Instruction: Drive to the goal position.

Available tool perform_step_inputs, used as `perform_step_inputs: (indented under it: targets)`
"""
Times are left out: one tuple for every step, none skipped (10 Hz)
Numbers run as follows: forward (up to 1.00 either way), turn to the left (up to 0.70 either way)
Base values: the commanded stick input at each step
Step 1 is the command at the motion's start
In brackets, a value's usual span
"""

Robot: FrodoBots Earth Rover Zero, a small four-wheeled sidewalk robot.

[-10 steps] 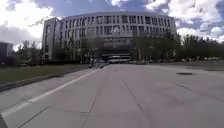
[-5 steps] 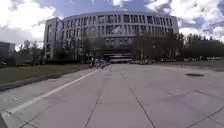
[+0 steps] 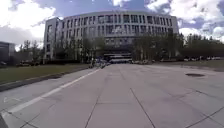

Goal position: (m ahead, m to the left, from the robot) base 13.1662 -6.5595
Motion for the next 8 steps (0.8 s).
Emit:
perform_step_inputs:
  targets:
    - [0.70,0.00]
    - [0.70,0.00]
    - [0.70,0.00]
    - [0.70,0.00]
    - [0.70,0.00]
    - [0.70,0.00]
    - [0.70,0.00]
    - [0.70,0.00]
